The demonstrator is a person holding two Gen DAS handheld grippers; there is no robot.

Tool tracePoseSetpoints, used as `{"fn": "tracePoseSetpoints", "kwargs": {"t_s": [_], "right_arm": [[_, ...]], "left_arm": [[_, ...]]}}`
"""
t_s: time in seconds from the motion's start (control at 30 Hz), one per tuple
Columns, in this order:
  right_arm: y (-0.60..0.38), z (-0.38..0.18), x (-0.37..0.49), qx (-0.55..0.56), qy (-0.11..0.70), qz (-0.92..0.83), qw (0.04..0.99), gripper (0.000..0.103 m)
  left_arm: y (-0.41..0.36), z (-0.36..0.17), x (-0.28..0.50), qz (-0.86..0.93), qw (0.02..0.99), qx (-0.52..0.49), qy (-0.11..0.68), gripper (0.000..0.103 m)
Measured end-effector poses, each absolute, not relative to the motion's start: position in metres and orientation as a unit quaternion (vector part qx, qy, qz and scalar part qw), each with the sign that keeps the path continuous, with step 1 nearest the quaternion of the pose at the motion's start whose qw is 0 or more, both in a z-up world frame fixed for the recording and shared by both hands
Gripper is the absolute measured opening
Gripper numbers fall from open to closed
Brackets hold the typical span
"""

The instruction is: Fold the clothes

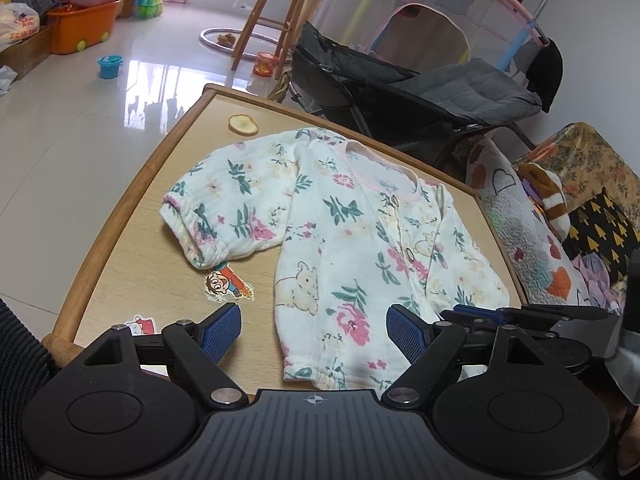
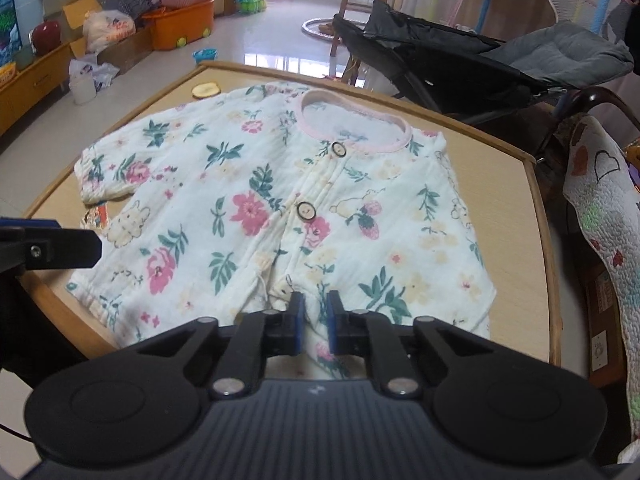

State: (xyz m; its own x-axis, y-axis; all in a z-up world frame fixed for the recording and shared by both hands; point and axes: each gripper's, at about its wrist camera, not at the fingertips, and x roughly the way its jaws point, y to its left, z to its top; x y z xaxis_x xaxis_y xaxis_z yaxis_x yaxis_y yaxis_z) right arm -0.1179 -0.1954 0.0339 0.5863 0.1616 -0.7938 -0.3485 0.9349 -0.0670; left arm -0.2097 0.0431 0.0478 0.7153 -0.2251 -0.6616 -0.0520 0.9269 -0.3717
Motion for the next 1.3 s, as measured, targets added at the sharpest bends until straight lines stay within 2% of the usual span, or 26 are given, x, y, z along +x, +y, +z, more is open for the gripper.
{"fn": "tracePoseSetpoints", "kwargs": {"t_s": [0.13,0.43,0.83,1.03,1.3], "right_arm": [[-0.201,0.039,-0.118,-0.098,0.423,0.145,0.889,0.004],[-0.225,0.075,-0.116,-0.098,0.382,0.115,0.912,0.004],[-0.316,0.11,-0.092,-0.072,0.338,0.003,0.939,0.004],[-0.343,0.103,-0.073,-0.08,0.337,-0.035,0.937,0.004],[-0.366,0.069,-0.04,-0.079,0.379,-0.068,0.919,0.004]], "left_arm": [[0.042,0.047,-0.208,-0.045,0.907,-0.182,0.376,0.081],[0.043,0.046,-0.207,-0.038,0.908,-0.185,0.375,0.081],[0.045,0.044,-0.207,-0.028,0.907,-0.186,0.376,0.081],[0.044,0.044,-0.207,-0.031,0.908,-0.18,0.378,0.081],[0.043,0.044,-0.207,-0.027,0.906,-0.182,0.382,0.081]]}}
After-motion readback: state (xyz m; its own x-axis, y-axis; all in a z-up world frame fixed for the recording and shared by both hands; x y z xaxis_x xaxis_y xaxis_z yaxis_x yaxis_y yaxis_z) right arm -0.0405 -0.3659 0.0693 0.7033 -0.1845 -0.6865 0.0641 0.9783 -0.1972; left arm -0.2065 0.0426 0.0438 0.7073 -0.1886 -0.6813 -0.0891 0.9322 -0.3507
